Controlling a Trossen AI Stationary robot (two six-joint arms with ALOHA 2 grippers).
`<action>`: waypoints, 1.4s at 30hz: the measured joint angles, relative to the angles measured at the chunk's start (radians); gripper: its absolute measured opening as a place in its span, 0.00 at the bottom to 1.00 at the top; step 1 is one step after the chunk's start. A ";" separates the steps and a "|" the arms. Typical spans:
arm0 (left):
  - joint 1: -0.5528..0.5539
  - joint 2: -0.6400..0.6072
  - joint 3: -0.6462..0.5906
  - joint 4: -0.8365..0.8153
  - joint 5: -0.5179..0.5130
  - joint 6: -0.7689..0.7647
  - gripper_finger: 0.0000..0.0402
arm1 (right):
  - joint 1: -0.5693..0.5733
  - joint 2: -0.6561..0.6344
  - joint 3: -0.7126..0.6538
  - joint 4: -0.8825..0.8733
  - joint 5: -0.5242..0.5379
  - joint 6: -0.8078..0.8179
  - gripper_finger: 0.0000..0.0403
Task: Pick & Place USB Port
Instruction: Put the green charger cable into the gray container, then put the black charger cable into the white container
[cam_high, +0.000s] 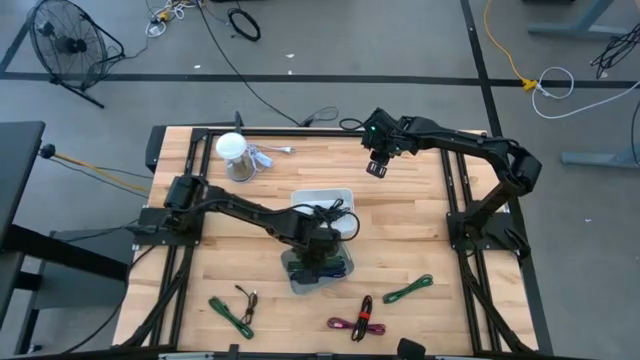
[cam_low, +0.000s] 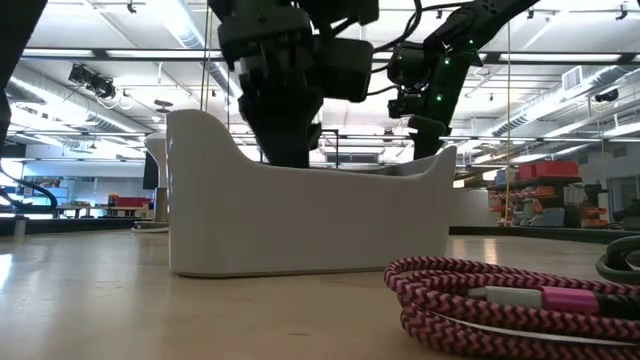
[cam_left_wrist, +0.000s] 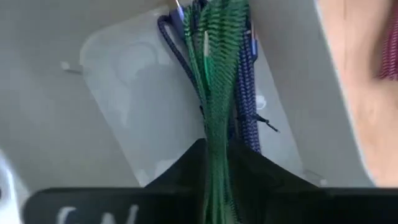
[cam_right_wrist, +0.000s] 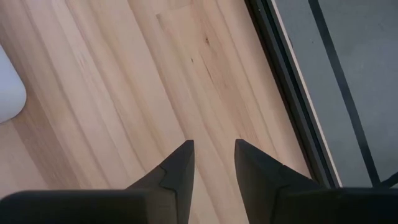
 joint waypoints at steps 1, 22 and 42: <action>0.002 0.002 0.000 0.001 -0.009 0.005 0.20 | 0.000 0.000 0.000 0.000 0.000 0.000 0.29; 0.103 0.013 0.000 0.203 -0.080 0.084 0.28 | 0.000 0.000 0.000 0.022 -0.024 -0.005 0.29; 0.102 0.013 0.000 0.406 -0.073 0.120 0.22 | -0.006 0.000 0.000 0.037 -0.024 -0.010 0.29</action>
